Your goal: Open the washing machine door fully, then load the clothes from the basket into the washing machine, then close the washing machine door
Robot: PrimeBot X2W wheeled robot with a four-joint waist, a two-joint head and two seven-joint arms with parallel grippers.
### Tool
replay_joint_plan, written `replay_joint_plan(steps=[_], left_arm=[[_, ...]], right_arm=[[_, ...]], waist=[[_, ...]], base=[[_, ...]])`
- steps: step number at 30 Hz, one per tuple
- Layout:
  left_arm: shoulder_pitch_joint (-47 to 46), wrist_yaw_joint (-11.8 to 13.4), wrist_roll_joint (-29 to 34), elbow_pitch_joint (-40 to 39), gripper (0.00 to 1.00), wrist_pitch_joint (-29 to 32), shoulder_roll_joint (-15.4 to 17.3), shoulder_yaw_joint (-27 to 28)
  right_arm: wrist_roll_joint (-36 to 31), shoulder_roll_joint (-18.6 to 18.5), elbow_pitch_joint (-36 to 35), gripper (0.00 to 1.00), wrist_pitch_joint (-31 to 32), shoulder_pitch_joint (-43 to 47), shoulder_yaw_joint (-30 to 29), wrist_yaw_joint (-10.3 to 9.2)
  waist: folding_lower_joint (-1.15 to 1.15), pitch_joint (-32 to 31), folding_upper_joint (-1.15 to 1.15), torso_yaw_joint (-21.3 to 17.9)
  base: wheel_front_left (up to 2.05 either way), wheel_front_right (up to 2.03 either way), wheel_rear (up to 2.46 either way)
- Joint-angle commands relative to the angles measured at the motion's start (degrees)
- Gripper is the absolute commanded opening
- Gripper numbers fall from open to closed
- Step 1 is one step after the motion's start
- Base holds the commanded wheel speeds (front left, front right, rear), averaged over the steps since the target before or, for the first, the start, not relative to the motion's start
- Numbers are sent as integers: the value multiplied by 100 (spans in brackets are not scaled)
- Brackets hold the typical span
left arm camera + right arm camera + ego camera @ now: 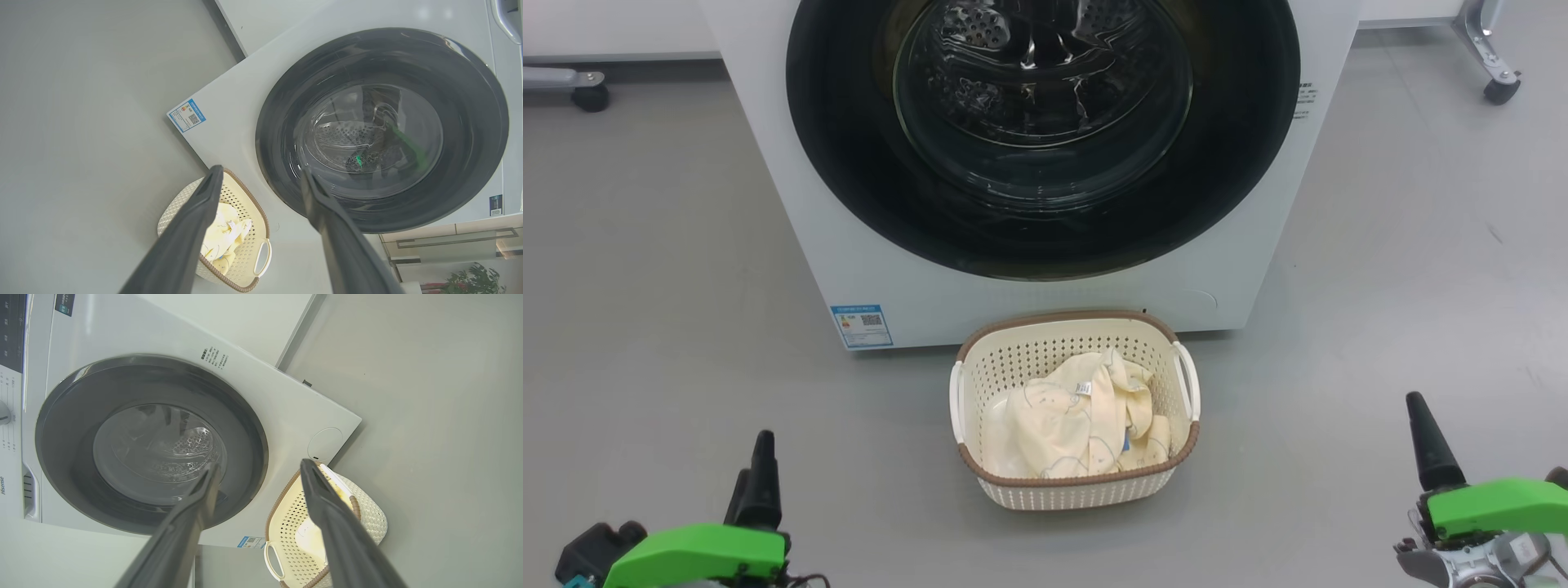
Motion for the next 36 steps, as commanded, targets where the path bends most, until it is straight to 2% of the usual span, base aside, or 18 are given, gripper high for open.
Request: replay_joint_plan(steps=[1, 13, 36], left_arm=[[-279, 15, 242, -245, 100, -63, 47, 67], [-290, 55, 1547, -361, 100, -265, 70, -120], [-384, 7, 3017, -197, 100, -635, 89, -378]], right_arm=[[-235, -154, -238, 100, -58, -345, -6, -7], [-1716, -142, -351, 100, -214, -388, -87, -9], [-3528, -60, -676, 100, -298, -394, 192, -12]], waist=[[0, -1, 0, 1], [0, 0, 0, 7], [0, -8, 0, 4]], base=[[0, 0, 0], [0, 0, 0], [0, 0, 0]])
